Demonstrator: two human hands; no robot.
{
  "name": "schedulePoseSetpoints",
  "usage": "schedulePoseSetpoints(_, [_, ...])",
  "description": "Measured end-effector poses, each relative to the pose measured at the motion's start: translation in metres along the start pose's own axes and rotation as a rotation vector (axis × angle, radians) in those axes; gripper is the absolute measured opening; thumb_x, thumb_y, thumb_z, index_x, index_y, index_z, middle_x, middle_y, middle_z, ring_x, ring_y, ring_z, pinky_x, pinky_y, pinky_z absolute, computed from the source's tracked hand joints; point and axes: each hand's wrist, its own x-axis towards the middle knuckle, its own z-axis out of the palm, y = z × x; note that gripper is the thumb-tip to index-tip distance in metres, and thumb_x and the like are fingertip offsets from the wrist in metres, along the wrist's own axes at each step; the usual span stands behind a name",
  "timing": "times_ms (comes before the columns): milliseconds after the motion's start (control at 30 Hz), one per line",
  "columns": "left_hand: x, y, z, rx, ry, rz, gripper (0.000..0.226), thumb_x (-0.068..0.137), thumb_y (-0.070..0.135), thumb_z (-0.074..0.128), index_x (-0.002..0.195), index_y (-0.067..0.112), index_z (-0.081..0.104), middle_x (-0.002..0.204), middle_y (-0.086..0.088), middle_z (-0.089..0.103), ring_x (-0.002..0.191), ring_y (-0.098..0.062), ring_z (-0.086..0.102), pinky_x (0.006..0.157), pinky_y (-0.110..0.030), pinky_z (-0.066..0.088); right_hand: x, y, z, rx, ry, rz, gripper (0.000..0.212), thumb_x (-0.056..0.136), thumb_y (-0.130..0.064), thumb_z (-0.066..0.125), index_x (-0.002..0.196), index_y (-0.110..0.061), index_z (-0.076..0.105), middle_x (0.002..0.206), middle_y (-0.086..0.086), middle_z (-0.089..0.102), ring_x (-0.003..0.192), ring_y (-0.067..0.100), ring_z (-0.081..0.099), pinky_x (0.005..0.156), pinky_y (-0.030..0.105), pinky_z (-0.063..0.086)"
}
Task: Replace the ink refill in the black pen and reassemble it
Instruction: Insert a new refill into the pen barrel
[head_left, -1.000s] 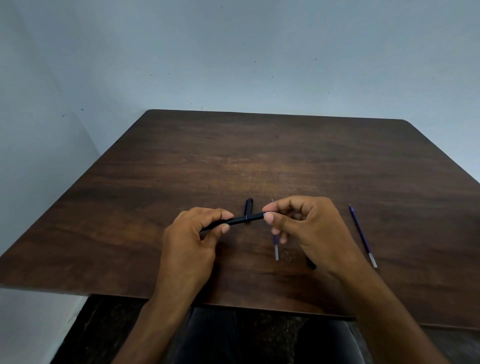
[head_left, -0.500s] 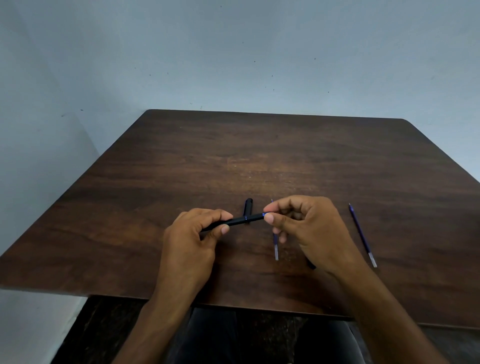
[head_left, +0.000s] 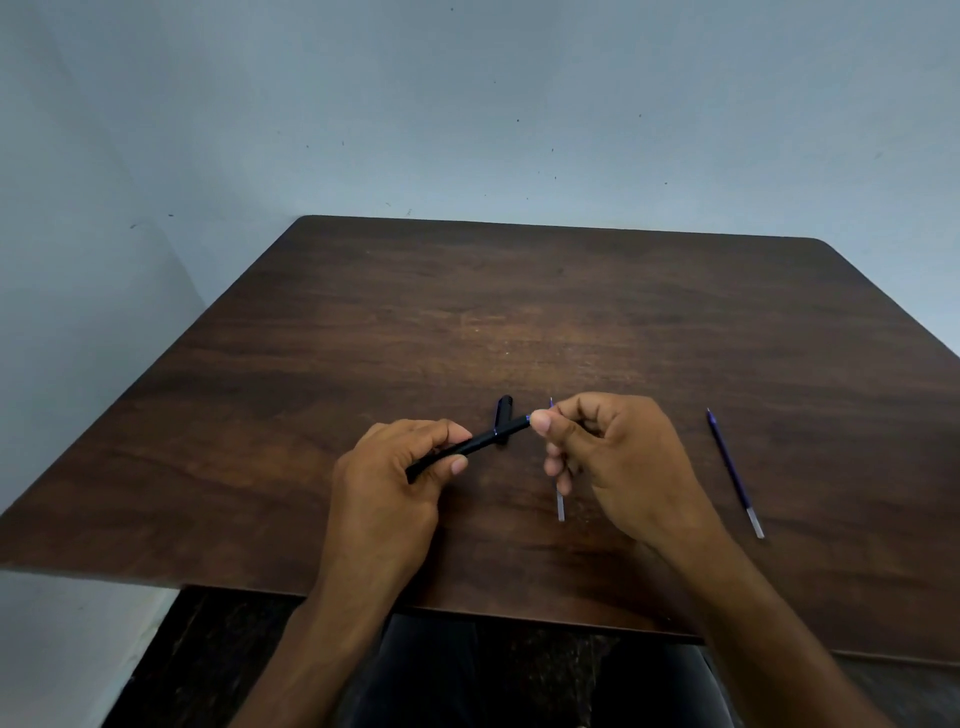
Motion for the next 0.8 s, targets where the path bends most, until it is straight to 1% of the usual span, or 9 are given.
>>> schedulePoseSetpoints(167, [0.002,-0.003,-0.005,-0.135,0.058,-0.073,0.047,0.072,-0.002,0.082,0.085,0.042,0.073,0.087,0.021,0.073,0.088,0.006,0.067,0.078,-0.002,0.043,-0.001,0.0,0.013,0.046,0.021,0.021,0.019,0.092,-0.022,0.073,0.073,-0.022,0.071,0.059,-0.002,0.071,0.046,0.008,0.061,0.048,0.028,0.055])
schedulePoseSetpoints(267, [0.003,-0.005,-0.006,-0.131,0.04,-0.101,0.045,0.074,0.003,0.082,0.087,0.044,0.072,0.089,0.022,0.073,0.09,0.009,0.066,0.08,-0.002,0.043,0.004,-0.001,0.003,0.086,0.011,0.033,0.017,0.088,-0.02,0.077,0.072,-0.017,0.073,0.057,-0.002,0.071,0.043,0.007,0.06,0.047,0.019,0.051])
schedulePoseSetpoints(367, [0.004,-0.007,-0.007,-0.123,0.048,-0.133,0.041,0.077,0.006,0.081,0.09,0.044,0.071,0.092,0.019,0.073,0.09,0.01,0.065,0.081,-0.001,0.043,0.01,-0.005,-0.006,-0.012,0.022,0.07,0.016,0.084,-0.023,0.079,0.071,-0.017,0.073,0.056,0.001,0.07,0.041,0.007,0.057,0.047,0.017,0.049])
schedulePoseSetpoints(433, [0.006,-0.011,-0.008,-0.123,0.059,-0.157,0.038,0.078,0.005,0.08,0.091,0.04,0.073,0.093,0.018,0.073,0.091,0.009,0.065,0.081,-0.001,0.043,0.017,-0.011,-0.004,-0.193,-0.008,0.125,0.008,0.087,-0.025,0.077,0.08,-0.021,0.076,0.068,0.0,0.074,0.051,0.005,0.06,0.054,0.017,0.052])
schedulePoseSetpoints(467, [0.007,-0.013,-0.009,-0.123,0.059,-0.166,0.038,0.078,0.005,0.08,0.092,0.04,0.073,0.094,0.018,0.072,0.091,0.01,0.064,0.081,-0.001,0.042,0.022,-0.015,-0.001,-0.286,-0.053,0.157,0.006,0.089,-0.026,0.074,0.091,-0.021,0.078,0.082,0.001,0.076,0.065,0.006,0.065,0.064,0.02,0.056])
schedulePoseSetpoints(533, [0.007,-0.015,-0.011,-0.121,0.056,-0.176,0.038,0.078,0.005,0.08,0.092,0.04,0.072,0.095,0.018,0.072,0.092,0.01,0.064,0.082,-0.001,0.043,0.034,-0.024,0.005,-0.442,-0.16,0.227,0.021,0.094,-0.027,0.068,0.112,-0.02,0.076,0.112,0.001,0.074,0.1,0.013,0.069,0.09,0.031,0.057])
schedulePoseSetpoints(567, [0.008,-0.016,-0.012,-0.118,0.055,-0.176,0.038,0.078,0.006,0.079,0.092,0.04,0.072,0.096,0.017,0.072,0.092,0.009,0.064,0.083,-0.004,0.045,0.039,-0.027,0.008,-0.477,-0.19,0.254,0.025,0.095,-0.028,0.067,0.117,-0.019,0.075,0.118,0.002,0.073,0.109,0.016,0.067,0.097,0.035,0.054])
schedulePoseSetpoints(667, [0.008,-0.02,-0.015,-0.109,0.065,-0.183,0.037,0.078,0.005,0.079,0.093,0.039,0.073,0.096,0.015,0.071,0.092,0.006,0.065,0.086,-0.012,0.047,0.05,-0.03,0.018,-0.519,-0.178,0.256,0.029,0.094,-0.032,0.069,0.117,-0.015,0.073,0.114,0.006,0.073,0.112,0.019,0.065,0.099,0.038,0.054])
schedulePoseSetpoints(800, [0.009,-0.025,-0.017,-0.092,0.055,-0.185,0.039,0.077,0.002,0.08,0.092,0.038,0.072,0.097,0.014,0.071,0.093,0.004,0.064,0.086,-0.006,0.044,0.062,-0.023,0.033,-0.584,-0.121,0.238,0.032,0.09,-0.036,0.073,0.112,-0.014,0.066,0.108,0.006,0.069,0.1,0.02,0.064,0.089,0.039,0.057])
